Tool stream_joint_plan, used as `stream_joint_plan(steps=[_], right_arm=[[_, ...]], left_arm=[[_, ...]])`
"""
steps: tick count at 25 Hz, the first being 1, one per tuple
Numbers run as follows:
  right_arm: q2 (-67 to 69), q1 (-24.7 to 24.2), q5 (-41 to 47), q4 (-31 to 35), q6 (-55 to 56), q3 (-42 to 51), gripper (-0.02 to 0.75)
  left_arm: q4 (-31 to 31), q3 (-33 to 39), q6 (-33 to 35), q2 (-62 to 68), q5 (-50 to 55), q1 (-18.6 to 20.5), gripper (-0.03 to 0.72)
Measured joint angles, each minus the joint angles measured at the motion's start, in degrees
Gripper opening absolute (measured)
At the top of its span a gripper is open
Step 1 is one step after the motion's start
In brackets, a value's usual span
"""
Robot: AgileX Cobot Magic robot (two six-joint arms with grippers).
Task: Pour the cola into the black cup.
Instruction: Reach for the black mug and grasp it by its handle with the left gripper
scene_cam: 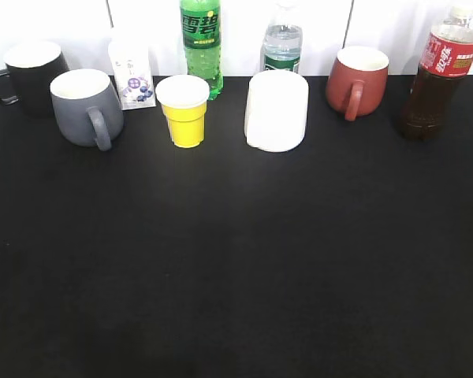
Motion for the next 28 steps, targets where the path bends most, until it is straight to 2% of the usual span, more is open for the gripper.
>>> stream_joint_plan(steps=[9, 11, 13, 16, 19, 22, 24, 25, 26, 28], right_arm=[[0.0, 0.0, 0.0, 0.0, 0.0, 0.0, 0.584], [0.0, 0.0, 0.0, 0.0, 0.0, 0.0, 0.584], [0.0, 0.0, 0.0, 0.0, 0.0, 0.0, 0.584], [0.0, 0.0, 0.0, 0.0, 0.0, 0.0, 0.584], [0.0, 0.0, 0.0, 0.0, 0.0, 0.0, 0.584], [0.0, 0.0, 0.0, 0.0, 0.0, 0.0, 0.584], [0.0, 0.0, 0.0, 0.0, 0.0, 0.0, 0.584], [0.0, 0.0, 0.0, 0.0, 0.0, 0.0, 0.584], [0.0, 0.0, 0.0, 0.0, 0.0, 0.0, 0.584], [0.0, 0.0, 0.0, 0.0, 0.0, 0.0, 0.584]], left_arm=[[-1.0, -0.8, 0.1, 0.0, -2.0, 0.0, 0.585], [-0.2, -1.7, 0.1, 0.0, -14.4, 0.0, 0.582], [3.7, -0.6, 0.1, 2.9, -27.9, 0.0, 0.525], [4.8, 6.5, 0.2, 13.9, -48.6, 0.0, 0.475], [5.7, 11.3, 0.2, 32.0, -67.6, 0.0, 0.472], [5.8, 11.6, 0.4, 55.2, -85.9, 0.4, 0.483], [4.9, 11.6, 2.7, 69.2, -100.4, 2.6, 0.483], [2.2, 11.5, 3.4, 75.7, -107.0, 3.8, 0.483], [0.1, 10.7, 3.4, 82.2, -112.5, 4.9, 0.483], [-1.0, 5.4, 3.6, 92.5, -116.8, 5.8, 0.483]])
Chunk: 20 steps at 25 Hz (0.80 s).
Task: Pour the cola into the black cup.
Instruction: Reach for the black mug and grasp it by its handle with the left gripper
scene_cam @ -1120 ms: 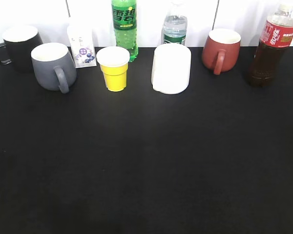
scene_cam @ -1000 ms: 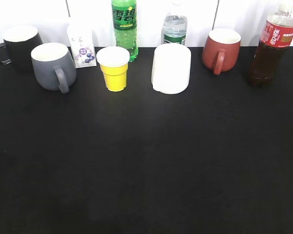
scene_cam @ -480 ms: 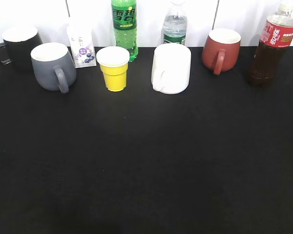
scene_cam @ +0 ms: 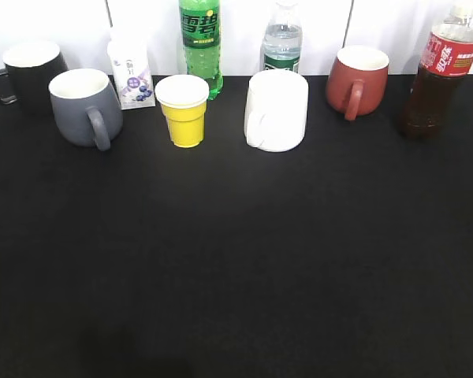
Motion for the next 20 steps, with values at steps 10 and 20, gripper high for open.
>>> stream_joint_plan(steps=[10, 20], right_arm=[[0.0, 0.0, 0.0, 0.0, 0.0, 0.0, 0.584], [0.0, 0.0, 0.0, 0.0, 0.0, 0.0, 0.584]], left_arm=[[-1.5, -25.8, 4.0, 24.9, 3.6, 0.1, 0.407], [0.5, -40.2, 2.1, 32.9, 8.5, 1.8, 0.220]])
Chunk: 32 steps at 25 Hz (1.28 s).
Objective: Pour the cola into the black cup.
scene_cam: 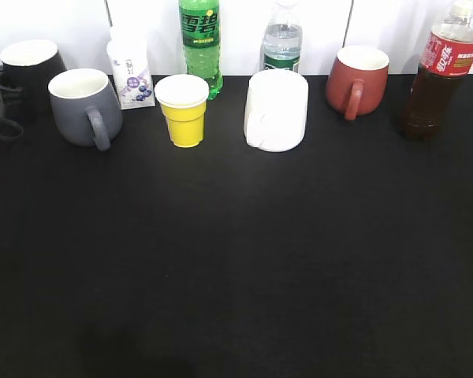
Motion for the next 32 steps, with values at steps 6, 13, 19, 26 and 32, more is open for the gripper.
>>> stream_joint_plan(steps=[6, 13, 19, 26, 32], right_arm=[[0.0, 0.0, 0.0, 0.0, 0.0, 0.0, 0.584], [0.0, 0.0, 0.0, 0.0, 0.0, 0.0, 0.584], [0.5, 0.0, -15.5, 0.7, 0.0, 0.1, 0.584], [29.4, 0.0, -67.2, 0.0, 0.0, 16.6, 0.584], [68.0, 0.0, -108.9, -0.2, 0.0, 16.3, 0.584]], left_arm=[[5.5, -0.5, -1.7, 0.3, -0.1, 0.3, 0.047], [7.3, -0.2, -1.5, -16.7, 6.5, 1.6, 0.034], [7.8, 17.1, -1.5, -36.5, 5.7, -3.1, 0.034], [7.9, 33.8, -3.7, -46.1, 2.4, -15.1, 0.034], [8.0, 37.4, -4.7, -46.1, 2.4, -20.0, 0.034]])
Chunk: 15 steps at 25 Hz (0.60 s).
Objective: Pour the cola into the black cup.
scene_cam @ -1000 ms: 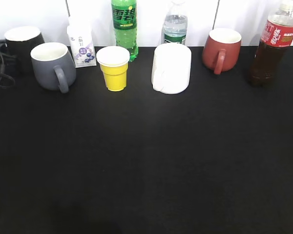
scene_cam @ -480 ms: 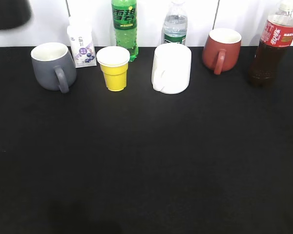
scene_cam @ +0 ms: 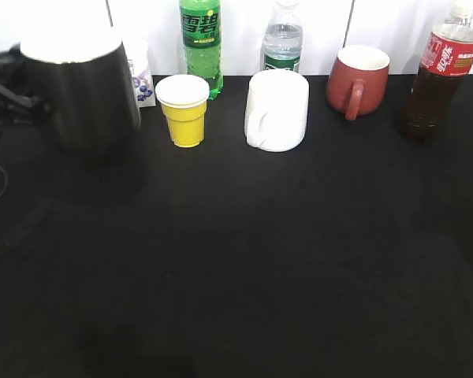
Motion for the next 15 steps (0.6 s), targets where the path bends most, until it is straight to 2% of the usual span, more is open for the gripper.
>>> stream_joint_plan(steps=[2, 5, 15], right_arm=[[11.4, 0.0, -6.9, -2.0, 0.0, -2.4, 0.586], [21.6, 0.0, -7.9, -7.7, 0.7, -8.5, 0.662], [44.2, 0.0, -8.4, -8.2, 4.0, -28.1, 0.670]], left_arm=[[0.0, 0.2, 0.0, 0.0, -0.6, 0.0, 0.034], [0.0, 0.2, 0.0, 0.0, -1.2, 0.0, 0.034], [0.0, 0.3, 0.0, 0.0, -1.3, 0.0, 0.034]])
